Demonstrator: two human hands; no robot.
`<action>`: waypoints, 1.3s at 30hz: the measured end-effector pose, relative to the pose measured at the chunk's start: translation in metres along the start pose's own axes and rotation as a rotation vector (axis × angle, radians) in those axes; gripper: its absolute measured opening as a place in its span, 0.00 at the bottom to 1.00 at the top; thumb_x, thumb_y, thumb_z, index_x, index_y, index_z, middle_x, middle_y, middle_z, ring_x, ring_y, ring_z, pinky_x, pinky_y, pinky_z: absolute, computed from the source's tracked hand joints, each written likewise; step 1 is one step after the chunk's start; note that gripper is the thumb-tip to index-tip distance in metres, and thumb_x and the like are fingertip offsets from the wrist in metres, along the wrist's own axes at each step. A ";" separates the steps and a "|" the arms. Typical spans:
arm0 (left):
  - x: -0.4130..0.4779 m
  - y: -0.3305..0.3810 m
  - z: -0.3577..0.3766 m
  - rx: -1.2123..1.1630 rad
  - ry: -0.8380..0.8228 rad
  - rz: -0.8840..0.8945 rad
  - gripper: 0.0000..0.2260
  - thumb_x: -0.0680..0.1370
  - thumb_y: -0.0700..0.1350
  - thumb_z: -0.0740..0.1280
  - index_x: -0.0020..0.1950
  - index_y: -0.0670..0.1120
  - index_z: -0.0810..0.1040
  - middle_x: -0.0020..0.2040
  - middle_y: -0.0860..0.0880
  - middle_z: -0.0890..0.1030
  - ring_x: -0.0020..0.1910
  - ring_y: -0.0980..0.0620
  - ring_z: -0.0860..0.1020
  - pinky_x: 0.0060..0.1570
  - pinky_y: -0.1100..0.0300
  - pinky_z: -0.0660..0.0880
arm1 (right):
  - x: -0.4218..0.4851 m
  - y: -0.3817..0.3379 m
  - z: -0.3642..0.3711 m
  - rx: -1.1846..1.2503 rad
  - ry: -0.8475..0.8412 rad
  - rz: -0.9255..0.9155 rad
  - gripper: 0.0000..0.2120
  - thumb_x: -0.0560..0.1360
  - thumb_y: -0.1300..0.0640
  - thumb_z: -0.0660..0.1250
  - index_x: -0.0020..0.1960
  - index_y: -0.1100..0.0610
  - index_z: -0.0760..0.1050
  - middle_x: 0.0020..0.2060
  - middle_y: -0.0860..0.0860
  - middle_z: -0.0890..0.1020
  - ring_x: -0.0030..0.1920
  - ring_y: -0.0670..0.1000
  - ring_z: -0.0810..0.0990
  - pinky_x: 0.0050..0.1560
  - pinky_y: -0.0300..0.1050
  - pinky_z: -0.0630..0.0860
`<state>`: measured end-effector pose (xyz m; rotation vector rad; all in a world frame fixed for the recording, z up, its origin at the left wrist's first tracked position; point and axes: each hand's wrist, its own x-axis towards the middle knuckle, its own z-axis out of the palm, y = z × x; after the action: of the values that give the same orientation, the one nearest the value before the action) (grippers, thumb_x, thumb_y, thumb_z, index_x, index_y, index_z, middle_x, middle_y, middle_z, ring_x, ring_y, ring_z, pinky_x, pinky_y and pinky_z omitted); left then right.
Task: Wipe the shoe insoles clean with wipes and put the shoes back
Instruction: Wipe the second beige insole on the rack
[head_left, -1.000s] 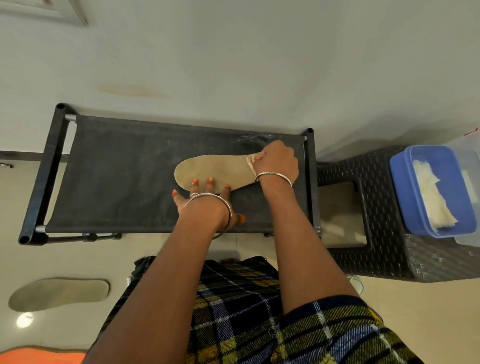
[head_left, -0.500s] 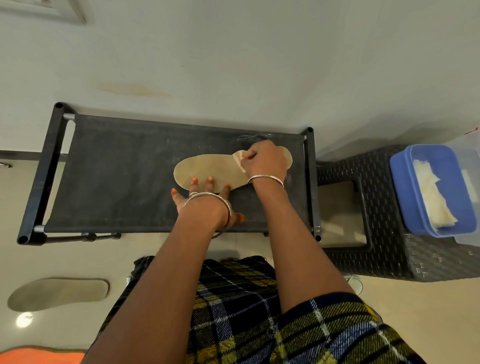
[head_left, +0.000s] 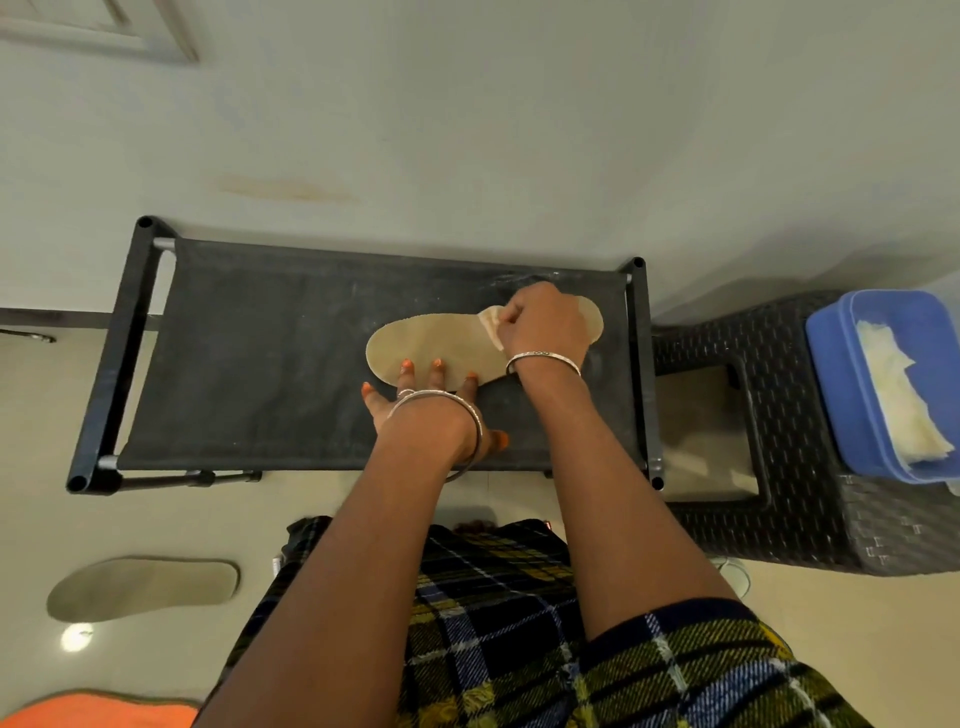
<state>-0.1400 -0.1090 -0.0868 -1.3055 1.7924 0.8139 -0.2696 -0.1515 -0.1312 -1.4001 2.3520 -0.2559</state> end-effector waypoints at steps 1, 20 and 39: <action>0.001 0.000 0.001 -0.004 0.000 0.001 0.37 0.76 0.71 0.52 0.78 0.61 0.36 0.78 0.52 0.34 0.76 0.41 0.33 0.70 0.30 0.40 | -0.002 -0.005 0.002 0.028 -0.059 -0.056 0.06 0.74 0.58 0.71 0.49 0.52 0.85 0.46 0.53 0.86 0.49 0.56 0.83 0.48 0.46 0.79; 0.006 -0.004 0.004 -0.009 0.004 0.006 0.37 0.76 0.72 0.52 0.77 0.62 0.36 0.78 0.52 0.33 0.76 0.42 0.32 0.69 0.30 0.40 | -0.004 -0.005 -0.005 0.023 -0.143 -0.040 0.04 0.73 0.56 0.73 0.45 0.48 0.85 0.45 0.48 0.86 0.47 0.53 0.83 0.47 0.47 0.80; 0.005 -0.003 0.002 -0.012 0.016 0.015 0.37 0.76 0.71 0.52 0.78 0.61 0.37 0.79 0.52 0.35 0.77 0.41 0.34 0.70 0.30 0.41 | -0.004 -0.001 -0.005 -0.019 0.050 0.053 0.07 0.77 0.58 0.68 0.50 0.53 0.85 0.46 0.53 0.85 0.48 0.56 0.83 0.41 0.45 0.77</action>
<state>-0.1373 -0.1106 -0.0927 -1.3119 1.8142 0.8256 -0.2694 -0.1485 -0.1249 -1.3525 2.4345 -0.2572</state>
